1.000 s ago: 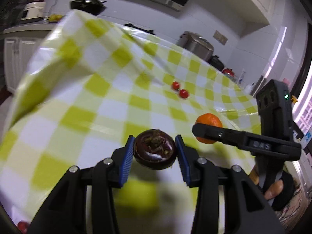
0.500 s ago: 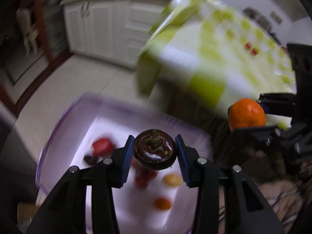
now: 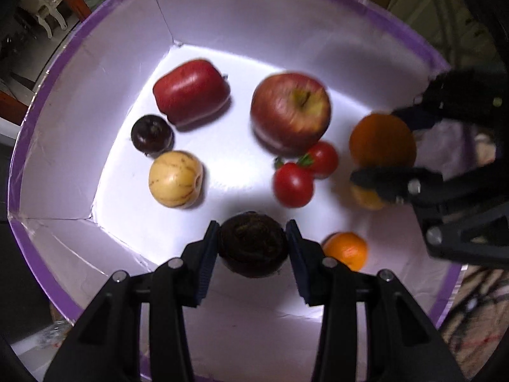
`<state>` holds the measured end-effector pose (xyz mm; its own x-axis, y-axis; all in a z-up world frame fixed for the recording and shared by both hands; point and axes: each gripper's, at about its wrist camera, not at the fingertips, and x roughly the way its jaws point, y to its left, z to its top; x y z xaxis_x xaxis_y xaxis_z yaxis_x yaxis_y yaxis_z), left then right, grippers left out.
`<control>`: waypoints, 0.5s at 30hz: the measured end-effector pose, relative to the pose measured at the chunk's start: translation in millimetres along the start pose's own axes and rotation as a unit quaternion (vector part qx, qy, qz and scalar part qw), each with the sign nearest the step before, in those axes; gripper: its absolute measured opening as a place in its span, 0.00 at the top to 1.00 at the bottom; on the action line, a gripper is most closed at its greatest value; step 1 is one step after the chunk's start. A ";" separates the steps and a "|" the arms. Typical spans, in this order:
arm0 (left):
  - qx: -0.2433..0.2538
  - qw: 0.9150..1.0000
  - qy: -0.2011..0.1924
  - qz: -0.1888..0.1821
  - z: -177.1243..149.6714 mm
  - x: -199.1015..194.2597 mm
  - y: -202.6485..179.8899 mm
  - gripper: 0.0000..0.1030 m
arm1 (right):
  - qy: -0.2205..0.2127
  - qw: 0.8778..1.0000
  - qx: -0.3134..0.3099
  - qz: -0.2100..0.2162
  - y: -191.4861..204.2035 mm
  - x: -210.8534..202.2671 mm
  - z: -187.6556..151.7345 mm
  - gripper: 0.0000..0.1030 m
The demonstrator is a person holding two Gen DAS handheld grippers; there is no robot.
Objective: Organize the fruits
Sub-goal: 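Carry the plum and orange over the white box with both tools, then open both tools to drop the plum and orange into the box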
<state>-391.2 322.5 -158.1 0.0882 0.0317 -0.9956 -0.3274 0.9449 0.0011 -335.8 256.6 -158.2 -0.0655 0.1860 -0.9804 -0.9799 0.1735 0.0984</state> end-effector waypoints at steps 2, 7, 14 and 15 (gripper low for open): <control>-0.001 1.000 0.010 -0.001 1.5 4.4 -3.3 0.58 | 0.015 1.000 -0.001 -0.018 -0.7 7.2 1.8 0.59; -0.017 1.000 0.018 0.013 -0.8 4.8 7.3 0.39 | 0.031 0.999 0.019 -0.021 -13.8 12.2 0.5 0.57; -0.097 0.988 -0.123 0.003 4.2 -85.4 48.3 0.25 | -0.149 0.988 -0.025 -0.009 -4.2 -130.6 -22.2 0.27; -0.110 0.980 -0.164 -0.005 5.4 -107.4 53.4 0.22 | -0.205 0.979 -0.013 0.006 -17.4 -170.5 -29.9 0.26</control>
<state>-413.1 371.3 -50.7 0.3788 0.1608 -0.9114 -0.5166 0.8538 -0.0641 -313.2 193.0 2.1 -0.0013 0.5606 -0.8281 -0.9844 0.1452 0.0998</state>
